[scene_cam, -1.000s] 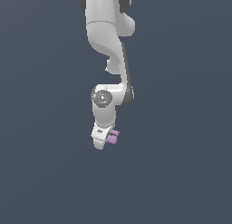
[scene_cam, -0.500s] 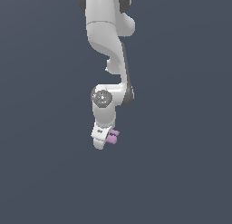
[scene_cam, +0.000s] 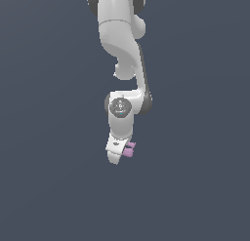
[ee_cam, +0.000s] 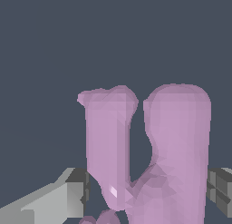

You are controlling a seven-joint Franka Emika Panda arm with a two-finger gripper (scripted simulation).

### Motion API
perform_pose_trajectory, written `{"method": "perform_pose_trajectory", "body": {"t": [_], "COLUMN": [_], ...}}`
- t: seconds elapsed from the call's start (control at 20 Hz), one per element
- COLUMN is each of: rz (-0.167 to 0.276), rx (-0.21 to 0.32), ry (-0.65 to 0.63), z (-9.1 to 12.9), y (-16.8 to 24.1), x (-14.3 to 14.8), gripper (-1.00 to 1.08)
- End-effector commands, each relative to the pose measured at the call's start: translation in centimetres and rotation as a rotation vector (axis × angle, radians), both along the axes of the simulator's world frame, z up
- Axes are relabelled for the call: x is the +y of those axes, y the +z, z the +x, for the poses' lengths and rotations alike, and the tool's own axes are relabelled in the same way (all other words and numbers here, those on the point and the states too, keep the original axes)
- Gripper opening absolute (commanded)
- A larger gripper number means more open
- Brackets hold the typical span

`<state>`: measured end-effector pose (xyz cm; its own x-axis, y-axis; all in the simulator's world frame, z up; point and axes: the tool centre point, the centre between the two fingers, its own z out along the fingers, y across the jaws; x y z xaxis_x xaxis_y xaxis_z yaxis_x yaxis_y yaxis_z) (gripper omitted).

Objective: Pick up the object and move it to a goal position.

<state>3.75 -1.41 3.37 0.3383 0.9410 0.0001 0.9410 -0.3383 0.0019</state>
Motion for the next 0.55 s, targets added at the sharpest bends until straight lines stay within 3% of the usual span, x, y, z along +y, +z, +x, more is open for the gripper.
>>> {"method": "perform_pose_trajectory", "body": {"t": [0.0,0.5], "rz": [0.000,0.001], "rx": [0.000,0.002], "ry": [0.001,0.001], "z": [0.8,2.3], "y": [0.7,1.7], "x": [1.6,3.9], "gripper": [-1.00,-1.00]}}
